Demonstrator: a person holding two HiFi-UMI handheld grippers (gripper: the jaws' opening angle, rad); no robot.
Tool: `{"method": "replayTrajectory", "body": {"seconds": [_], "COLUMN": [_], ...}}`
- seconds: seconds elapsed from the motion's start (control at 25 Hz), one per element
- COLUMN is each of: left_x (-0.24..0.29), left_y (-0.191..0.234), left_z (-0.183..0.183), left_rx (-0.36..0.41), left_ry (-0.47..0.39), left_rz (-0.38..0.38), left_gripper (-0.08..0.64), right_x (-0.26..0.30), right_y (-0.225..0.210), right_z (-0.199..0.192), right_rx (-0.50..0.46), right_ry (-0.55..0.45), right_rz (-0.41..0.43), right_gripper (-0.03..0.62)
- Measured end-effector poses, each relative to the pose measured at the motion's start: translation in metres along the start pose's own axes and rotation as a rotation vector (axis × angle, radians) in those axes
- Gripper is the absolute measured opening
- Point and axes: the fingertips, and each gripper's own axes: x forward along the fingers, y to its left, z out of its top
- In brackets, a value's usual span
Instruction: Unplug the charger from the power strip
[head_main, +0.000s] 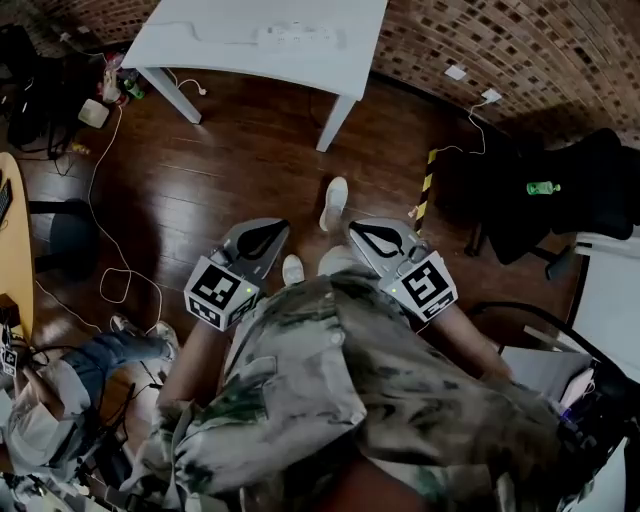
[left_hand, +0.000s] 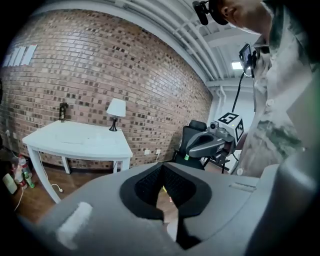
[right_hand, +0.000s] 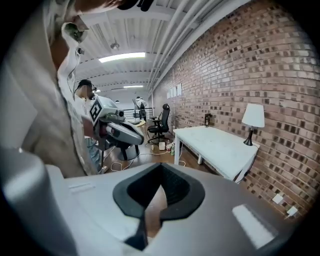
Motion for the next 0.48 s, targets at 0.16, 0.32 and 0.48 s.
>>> {"method": "replayTrajectory", "body": {"seconds": [0.16,0.32,0.48], "left_x": [0.034,0.079,0.122], "left_y": [0.056,0.119,0.188], "left_z": [0.015,0.053,0.090], "left_rx": [-0.026,-0.003,0.017], "left_ry": [0.024,0.045,0.065], "left_rz": [0.061,0.133,0.183], "left_gripper": [0.002,0.002,0.003], "right_x": [0.042,0.079,0.114], "right_y": [-0.066,-0.142,-0.214], "right_z": [0.010,0.028,0.053], "right_rx": [-0.030,-0.040,-0.125], "right_ry": [-0.020,-0.039,-0.045], "right_rz": [0.063,0.116,0.179], "right_gripper": [0.006,0.006,0.006]}}
